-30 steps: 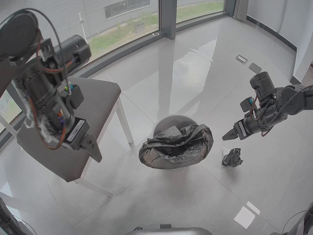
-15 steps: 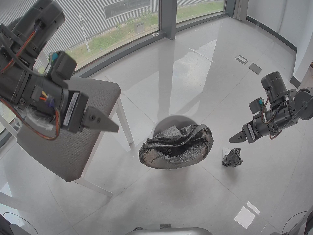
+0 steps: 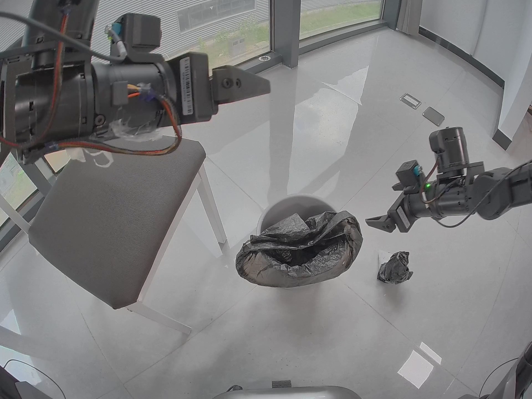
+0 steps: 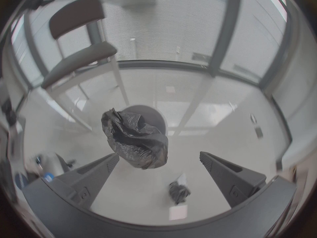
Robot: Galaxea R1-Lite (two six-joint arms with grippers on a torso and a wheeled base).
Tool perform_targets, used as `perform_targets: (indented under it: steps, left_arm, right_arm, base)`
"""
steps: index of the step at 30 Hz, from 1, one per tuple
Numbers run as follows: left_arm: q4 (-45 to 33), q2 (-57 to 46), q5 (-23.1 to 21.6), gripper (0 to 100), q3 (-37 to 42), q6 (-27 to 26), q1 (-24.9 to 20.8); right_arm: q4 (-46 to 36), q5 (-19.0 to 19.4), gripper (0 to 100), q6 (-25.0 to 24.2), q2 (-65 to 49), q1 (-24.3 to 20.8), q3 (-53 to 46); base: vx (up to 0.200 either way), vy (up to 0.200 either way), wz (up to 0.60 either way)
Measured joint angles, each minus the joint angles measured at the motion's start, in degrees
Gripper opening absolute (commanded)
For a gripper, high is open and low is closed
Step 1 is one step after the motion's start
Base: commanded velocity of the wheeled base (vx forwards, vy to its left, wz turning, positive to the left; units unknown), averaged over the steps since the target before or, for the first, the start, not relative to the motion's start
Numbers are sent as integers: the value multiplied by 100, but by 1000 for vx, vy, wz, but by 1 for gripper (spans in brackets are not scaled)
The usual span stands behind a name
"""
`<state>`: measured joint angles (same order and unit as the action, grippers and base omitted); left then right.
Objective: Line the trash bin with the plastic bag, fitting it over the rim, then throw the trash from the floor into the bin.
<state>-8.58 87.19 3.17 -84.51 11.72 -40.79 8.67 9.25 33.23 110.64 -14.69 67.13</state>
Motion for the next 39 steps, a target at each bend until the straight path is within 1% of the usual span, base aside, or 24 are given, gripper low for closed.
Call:
perform_targets:
  steps: [1, 2, 4, 6, 7, 9, 14, 17, 20, 31, 39]
  left_arm:
    - [56, 41, 24, 100, 22, 2, -33]
    - [106, 79, 39, 100, 41, 7, -61]
    - [180, 149, 63, 100, 68, 11, -110]
    - [216, 201, 77, 100, 80, 16, -138]
    - [251, 250, 88, 100, 90, 22, -155]
    - [267, 274, 93, 100, 90, 27, -168]
    - [312, 350, 117, 100, 94, 44, -206]
    - [319, 377, 132, 100, 52, 54, -238]
    - [315, 407, 165, 100, -30, 57, -271]
    - [336, 536, 173, 100, -196, 57, -315]
    - [347, 567, 172, 100, -210, 60, -315]
  right_arm:
    - [217, 117, 100, 418, 273, 2, 32]
    - [343, 188, 100, 678, 468, 4, 67]
    - [512, 295, 100, 1056, 848, 15, 196]
    - [591, 368, 100, 1242, 1158, 22, 406]
    - [650, 432, 100, 1373, 1452, 26, 670]
    - [663, 471, 100, 1428, 1637, 30, 867]
    - [690, 621, 100, 1590, 2288, 39, 1740]
    - [584, 766, 100, 1743, 2593, 48, 2069]
    - [545, 820, 100, 1847, 2795, 80, 2206]
    - [539, 829, 100, 1860, 3043, 193, 2388]
    - [527, 831, 100, 1858, 3202, 193, 2799]
  base:
    - [0, 0, 0]
    - [0, 0, 0]
    - [0, 0, 0]
    - [0, 0, 0]
    - [0, 0, 0]
    - [0, 0, 0]
    - [0, 0, 0]
    - [0, 0, 0]
    - [0, 0, 0]
    - [0, 0, 0]
    - [0, 0, 0]
